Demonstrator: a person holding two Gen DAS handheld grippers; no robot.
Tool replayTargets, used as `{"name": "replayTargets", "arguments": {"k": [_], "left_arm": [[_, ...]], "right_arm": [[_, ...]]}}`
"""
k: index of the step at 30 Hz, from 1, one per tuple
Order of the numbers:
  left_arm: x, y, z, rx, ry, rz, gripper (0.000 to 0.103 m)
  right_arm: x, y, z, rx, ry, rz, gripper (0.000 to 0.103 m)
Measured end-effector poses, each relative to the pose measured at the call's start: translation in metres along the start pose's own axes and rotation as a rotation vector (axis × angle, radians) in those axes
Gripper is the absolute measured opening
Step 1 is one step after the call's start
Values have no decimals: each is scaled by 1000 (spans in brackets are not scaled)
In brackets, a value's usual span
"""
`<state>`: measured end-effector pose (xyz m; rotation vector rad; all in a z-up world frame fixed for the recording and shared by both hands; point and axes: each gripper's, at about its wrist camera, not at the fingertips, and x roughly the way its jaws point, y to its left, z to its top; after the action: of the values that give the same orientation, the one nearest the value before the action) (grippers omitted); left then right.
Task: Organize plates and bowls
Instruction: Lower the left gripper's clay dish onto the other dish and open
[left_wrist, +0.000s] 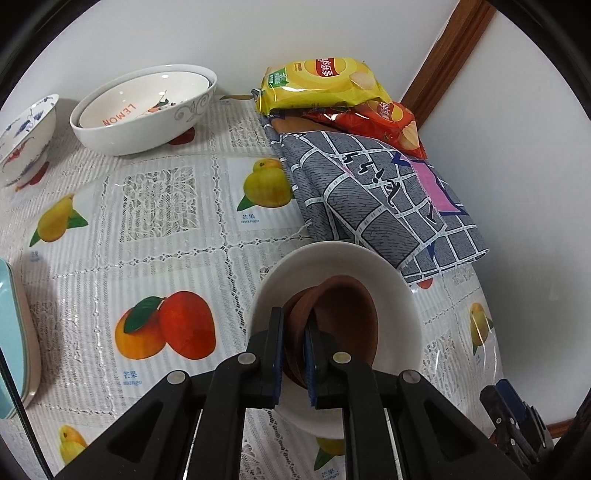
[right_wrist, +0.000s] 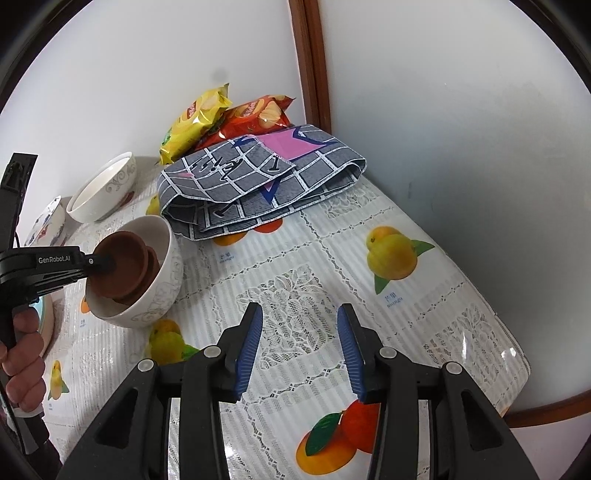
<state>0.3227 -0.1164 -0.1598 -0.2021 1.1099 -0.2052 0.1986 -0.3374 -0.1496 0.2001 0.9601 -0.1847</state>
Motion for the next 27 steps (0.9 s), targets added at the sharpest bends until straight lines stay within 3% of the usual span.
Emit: {"name": "replayTargets", "arguments": {"k": [12,17,21,27], "left_arm": [[4,2,-1,-28,14,-32,11],[2,-4,-5,7,45,-11,14],[-13,-10,-13,28,37,18,21],[-62,-12,-29,50,-33,42,21]], "right_arm": [[-2,-2,-4,1,6,2,46],[-6,-1,-6,3,6,13,46],[-12,0,-9,6,2,25,46],[-38,6,-9,9,-28,54,46]]}}
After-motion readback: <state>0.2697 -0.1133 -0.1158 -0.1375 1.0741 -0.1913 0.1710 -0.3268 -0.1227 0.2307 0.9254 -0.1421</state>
